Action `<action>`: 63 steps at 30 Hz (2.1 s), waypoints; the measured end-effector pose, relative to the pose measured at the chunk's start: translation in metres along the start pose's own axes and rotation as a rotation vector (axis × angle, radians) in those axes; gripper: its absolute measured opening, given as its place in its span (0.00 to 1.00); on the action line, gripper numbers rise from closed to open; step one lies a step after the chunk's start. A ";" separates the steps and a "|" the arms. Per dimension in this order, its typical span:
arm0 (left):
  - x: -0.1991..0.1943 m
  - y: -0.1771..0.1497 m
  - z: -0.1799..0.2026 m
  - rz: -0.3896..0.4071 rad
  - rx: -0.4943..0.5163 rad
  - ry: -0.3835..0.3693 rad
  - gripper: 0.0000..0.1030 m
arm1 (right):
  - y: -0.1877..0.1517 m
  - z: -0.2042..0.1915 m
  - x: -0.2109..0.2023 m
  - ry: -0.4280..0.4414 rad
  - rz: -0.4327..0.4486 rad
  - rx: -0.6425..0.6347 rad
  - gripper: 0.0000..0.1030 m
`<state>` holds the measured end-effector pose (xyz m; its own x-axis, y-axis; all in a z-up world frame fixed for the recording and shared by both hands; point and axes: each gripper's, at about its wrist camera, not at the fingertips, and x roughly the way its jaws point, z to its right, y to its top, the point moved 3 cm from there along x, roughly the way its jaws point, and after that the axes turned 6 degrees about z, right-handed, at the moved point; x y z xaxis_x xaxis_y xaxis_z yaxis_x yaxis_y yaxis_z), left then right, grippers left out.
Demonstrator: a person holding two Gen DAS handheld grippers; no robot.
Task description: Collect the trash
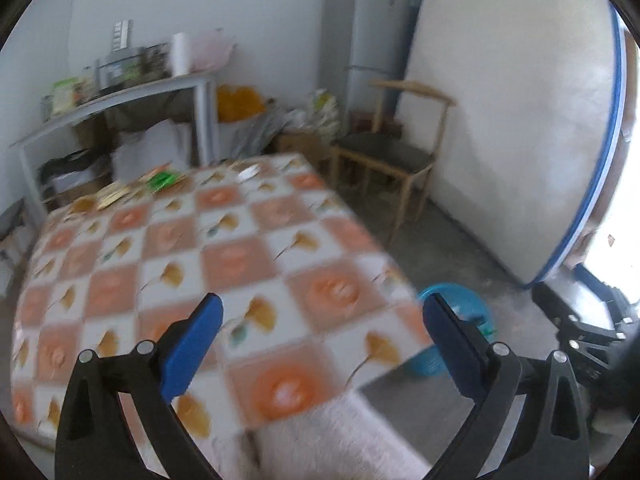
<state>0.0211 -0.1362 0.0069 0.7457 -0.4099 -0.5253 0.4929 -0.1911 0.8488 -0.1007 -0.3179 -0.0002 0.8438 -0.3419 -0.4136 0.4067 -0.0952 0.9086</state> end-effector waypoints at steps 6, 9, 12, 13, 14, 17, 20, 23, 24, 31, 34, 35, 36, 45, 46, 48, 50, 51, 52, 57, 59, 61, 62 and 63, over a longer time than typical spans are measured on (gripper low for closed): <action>-0.007 -0.035 -0.006 -0.054 0.024 0.080 0.95 | -0.034 -0.036 -0.002 -0.037 -0.179 -0.026 0.92; -0.012 -0.044 -0.006 -0.067 0.067 0.107 0.95 | -0.044 -0.045 -0.007 -0.059 -0.221 -0.019 0.92; -0.014 -0.048 -0.008 -0.098 0.084 0.115 0.95 | -0.050 -0.046 -0.007 -0.078 -0.249 0.001 0.92; -0.014 -0.049 -0.010 -0.102 0.079 0.117 0.95 | -0.050 -0.045 -0.008 -0.081 -0.254 0.008 0.92; -0.014 -0.051 -0.013 -0.106 0.070 0.126 0.95 | -0.049 -0.043 -0.008 -0.087 -0.258 0.013 0.92; -0.015 -0.051 -0.024 -0.111 0.030 0.157 0.95 | -0.049 -0.043 -0.006 -0.112 -0.262 0.006 0.92; -0.016 -0.050 -0.036 -0.117 -0.022 0.187 0.95 | -0.050 -0.042 -0.007 -0.121 -0.263 0.007 0.92; -0.015 -0.050 -0.046 -0.134 -0.064 0.206 0.95 | -0.049 -0.042 -0.008 -0.127 -0.260 0.004 0.92; -0.014 -0.051 -0.048 -0.141 -0.075 0.211 0.95 | -0.048 -0.042 -0.007 -0.128 -0.259 0.004 0.92; -0.013 -0.051 -0.059 -0.151 -0.125 0.235 0.95 | -0.049 -0.042 -0.007 -0.129 -0.256 -0.005 0.92; -0.013 -0.050 -0.060 -0.152 -0.127 0.235 0.95 | -0.049 -0.043 -0.008 -0.130 -0.257 -0.001 0.92; -0.013 -0.050 -0.060 -0.152 -0.129 0.233 0.95 | -0.049 -0.043 -0.008 -0.129 -0.257 -0.001 0.92; -0.013 -0.050 -0.060 -0.153 -0.129 0.230 0.95 | -0.049 -0.043 -0.008 -0.130 -0.257 -0.002 0.92; -0.008 -0.045 -0.048 -0.156 -0.152 0.200 0.95 | -0.050 -0.041 -0.007 -0.136 -0.252 0.000 0.92; -0.008 -0.045 -0.046 -0.155 -0.149 0.199 0.95 | -0.050 -0.040 -0.007 -0.137 -0.251 0.002 0.92; -0.007 -0.045 -0.040 -0.153 -0.133 0.194 0.95 | -0.050 -0.038 -0.007 -0.143 -0.248 0.002 0.92; -0.005 -0.046 -0.035 -0.162 -0.115 0.184 0.95 | -0.050 -0.035 -0.006 -0.151 -0.248 0.002 0.92; -0.004 -0.047 -0.033 -0.167 -0.110 0.180 0.95 | -0.050 -0.033 -0.006 -0.154 -0.248 0.003 0.92; -0.003 -0.047 -0.031 -0.170 -0.105 0.175 0.95 | -0.050 -0.031 -0.006 -0.156 -0.248 0.004 0.92; -0.002 -0.047 -0.024 -0.170 -0.080 0.162 0.95 | -0.049 -0.024 -0.007 -0.170 -0.247 0.007 0.92; -0.001 -0.048 -0.022 -0.169 -0.073 0.161 0.95 | -0.049 -0.021 -0.006 -0.171 -0.248 0.011 0.92; 0.000 -0.048 -0.021 -0.172 -0.069 0.159 0.95 | -0.050 -0.020 -0.006 -0.173 -0.250 0.014 0.92; -0.001 -0.048 -0.020 -0.173 -0.069 0.158 0.95 | -0.049 -0.019 -0.006 -0.172 -0.250 0.014 0.92; -0.001 -0.048 -0.019 -0.173 -0.067 0.157 0.95 | -0.049 -0.018 -0.006 -0.172 -0.251 0.015 0.92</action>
<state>0.0058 -0.1095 -0.0345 0.7054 -0.2315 -0.6699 0.6441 -0.1852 0.7422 -0.1191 -0.2942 -0.0434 0.6457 -0.4590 -0.6102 0.5888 -0.2096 0.7806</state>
